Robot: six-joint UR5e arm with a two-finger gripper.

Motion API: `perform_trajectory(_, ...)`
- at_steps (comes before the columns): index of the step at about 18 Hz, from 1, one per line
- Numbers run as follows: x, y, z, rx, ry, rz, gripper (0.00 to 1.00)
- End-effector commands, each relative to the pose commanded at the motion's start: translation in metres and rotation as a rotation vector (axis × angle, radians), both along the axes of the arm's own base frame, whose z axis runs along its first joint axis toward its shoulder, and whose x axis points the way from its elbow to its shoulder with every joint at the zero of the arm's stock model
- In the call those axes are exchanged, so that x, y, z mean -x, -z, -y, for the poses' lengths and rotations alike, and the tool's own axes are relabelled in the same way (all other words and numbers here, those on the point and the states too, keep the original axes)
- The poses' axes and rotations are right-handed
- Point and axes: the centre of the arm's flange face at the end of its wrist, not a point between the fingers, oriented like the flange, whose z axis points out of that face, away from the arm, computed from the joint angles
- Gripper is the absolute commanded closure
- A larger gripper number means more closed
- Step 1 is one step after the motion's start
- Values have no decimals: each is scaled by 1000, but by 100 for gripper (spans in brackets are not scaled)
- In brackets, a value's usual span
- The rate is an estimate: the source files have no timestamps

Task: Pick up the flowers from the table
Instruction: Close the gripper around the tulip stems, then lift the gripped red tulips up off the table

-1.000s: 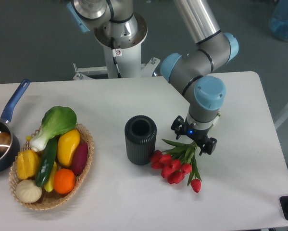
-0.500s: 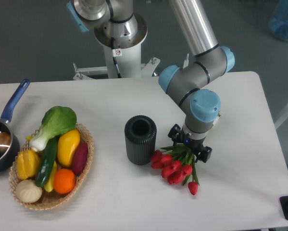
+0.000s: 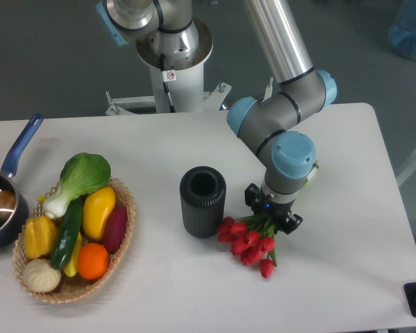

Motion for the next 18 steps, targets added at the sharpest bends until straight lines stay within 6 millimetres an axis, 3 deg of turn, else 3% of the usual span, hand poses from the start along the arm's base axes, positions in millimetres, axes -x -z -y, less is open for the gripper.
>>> perform_trajectory(3, 0, -21, 1, -16, -61, -25, 82)
perform_trajectory(6, 7, -42, 1, -37, -74, -59, 83)
perform_trajectory(7, 13, -51, 1, -44, -75, -74, 89)
perform_trajectory(13, 40, -114, -6, -112, -98, -177, 91)
perform_trajectory(18, 57, -152, -14, -145, -102, -244, 92)
